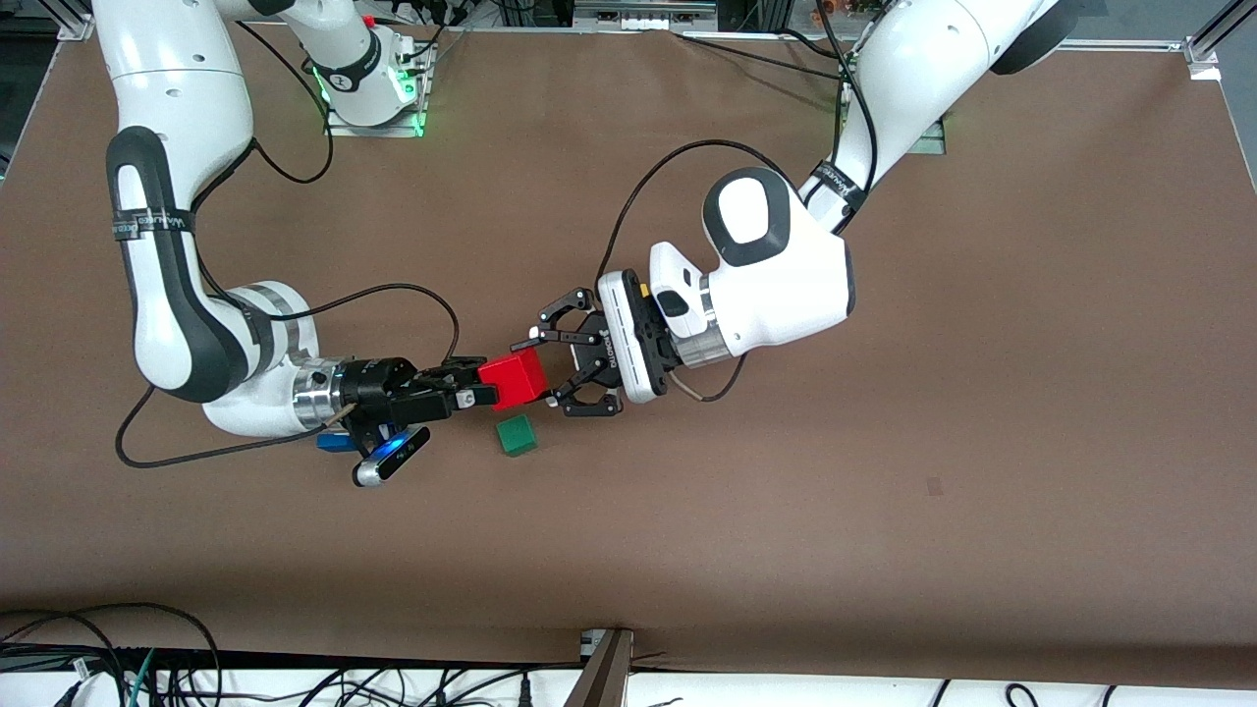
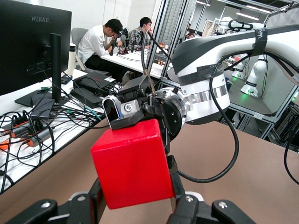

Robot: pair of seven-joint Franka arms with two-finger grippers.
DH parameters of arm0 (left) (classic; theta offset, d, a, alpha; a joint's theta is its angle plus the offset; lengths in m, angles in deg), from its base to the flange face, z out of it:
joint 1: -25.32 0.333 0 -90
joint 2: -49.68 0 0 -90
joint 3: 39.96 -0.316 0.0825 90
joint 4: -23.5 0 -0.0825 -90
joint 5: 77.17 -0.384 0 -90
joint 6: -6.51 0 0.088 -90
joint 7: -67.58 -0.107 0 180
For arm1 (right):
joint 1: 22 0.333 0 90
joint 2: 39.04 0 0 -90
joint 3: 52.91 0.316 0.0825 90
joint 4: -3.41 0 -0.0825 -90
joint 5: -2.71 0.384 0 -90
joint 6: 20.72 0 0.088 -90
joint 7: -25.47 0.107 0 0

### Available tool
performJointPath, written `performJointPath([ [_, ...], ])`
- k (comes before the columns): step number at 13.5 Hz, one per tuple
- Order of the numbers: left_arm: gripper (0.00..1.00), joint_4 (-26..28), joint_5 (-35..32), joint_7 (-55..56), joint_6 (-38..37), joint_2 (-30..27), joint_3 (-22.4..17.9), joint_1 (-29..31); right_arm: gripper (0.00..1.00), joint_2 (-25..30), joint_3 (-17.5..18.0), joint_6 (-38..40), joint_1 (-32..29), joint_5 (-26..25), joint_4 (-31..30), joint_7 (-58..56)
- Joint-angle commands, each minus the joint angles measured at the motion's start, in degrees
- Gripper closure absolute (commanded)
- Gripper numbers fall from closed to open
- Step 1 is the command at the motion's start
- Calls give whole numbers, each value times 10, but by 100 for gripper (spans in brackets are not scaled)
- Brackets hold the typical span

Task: Pass red block to right arm, stack on blue
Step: 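Open the left gripper and pull it away from the red cube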

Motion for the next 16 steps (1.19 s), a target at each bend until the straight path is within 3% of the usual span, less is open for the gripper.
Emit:
performJointPath([
  [1, 59, -18, 17, -11, 9, 12, -3, -10, 100, -4, 1, 5, -2, 8, 13, 14],
  [2, 1, -17, 16, -11, 9, 11, -4, -9, 100, -3, 0, 5, -2, 8, 14, 15],
  [6, 0, -13, 17, 11, 7, 8, -4, -9, 100, -1, -7, 6, -2, -2, 23, 14],
  [9, 0, 4, 19, 39, -1, -11, -15, 1, 100, -1, -24, 6, -4, -67, 59, 35],
  [13, 0, 54, 17, 88, -47, -23, -38, 16, 100, 4, -47, 7, -11, -200, 101, 32],
  [16, 0, 55, 4, 161, -140, -24, -106, 15, 100, 48, -59, 6, -13, -331, 102, 30],
])
